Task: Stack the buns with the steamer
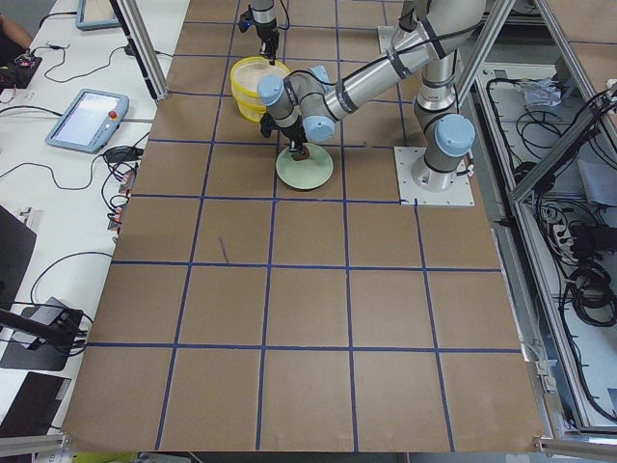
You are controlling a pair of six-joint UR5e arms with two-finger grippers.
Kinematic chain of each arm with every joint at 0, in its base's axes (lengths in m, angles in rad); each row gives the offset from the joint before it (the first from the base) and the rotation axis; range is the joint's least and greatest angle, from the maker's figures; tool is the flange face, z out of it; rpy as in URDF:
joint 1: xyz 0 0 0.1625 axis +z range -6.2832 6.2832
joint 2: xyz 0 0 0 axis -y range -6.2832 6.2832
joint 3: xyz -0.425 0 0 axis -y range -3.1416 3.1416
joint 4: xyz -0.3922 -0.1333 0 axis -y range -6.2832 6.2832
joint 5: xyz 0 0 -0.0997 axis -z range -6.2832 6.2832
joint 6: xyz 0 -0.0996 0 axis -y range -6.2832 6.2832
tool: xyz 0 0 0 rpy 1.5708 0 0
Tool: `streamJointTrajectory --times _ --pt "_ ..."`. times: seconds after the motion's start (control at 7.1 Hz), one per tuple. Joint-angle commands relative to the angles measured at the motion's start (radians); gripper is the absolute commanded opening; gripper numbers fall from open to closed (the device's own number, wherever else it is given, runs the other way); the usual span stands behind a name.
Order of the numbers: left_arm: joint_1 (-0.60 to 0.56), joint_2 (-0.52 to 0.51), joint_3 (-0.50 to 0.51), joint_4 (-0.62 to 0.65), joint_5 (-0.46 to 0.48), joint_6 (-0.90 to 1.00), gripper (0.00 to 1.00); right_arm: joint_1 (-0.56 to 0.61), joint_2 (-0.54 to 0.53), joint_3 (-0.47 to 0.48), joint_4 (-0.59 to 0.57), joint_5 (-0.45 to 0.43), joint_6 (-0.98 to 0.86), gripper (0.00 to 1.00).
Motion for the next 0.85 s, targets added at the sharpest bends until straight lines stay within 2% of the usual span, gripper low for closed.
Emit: streamJointTrajectory --times 0.0,0.14,0.28,0.7 --pt "0.0 -0.001 -0.009 0.018 0.002 0.004 0.44 0.001 -0.011 -0.002 0.041 -0.009 -0.004 0.07" --pt "0.0 -0.004 -0.011 0.018 0.002 0.013 0.27 0.001 -0.021 -0.005 0.041 -0.007 -0.003 0.07" --pt "0.001 -0.002 -0.006 0.018 0.002 0.019 0.03 0.001 -0.025 -0.005 0.041 0.0 0.002 0.07" --pt "0.012 0.016 0.02 0.02 0.007 0.081 0.0 0.001 -0.02 0.002 0.062 -0.009 -0.003 0.08"
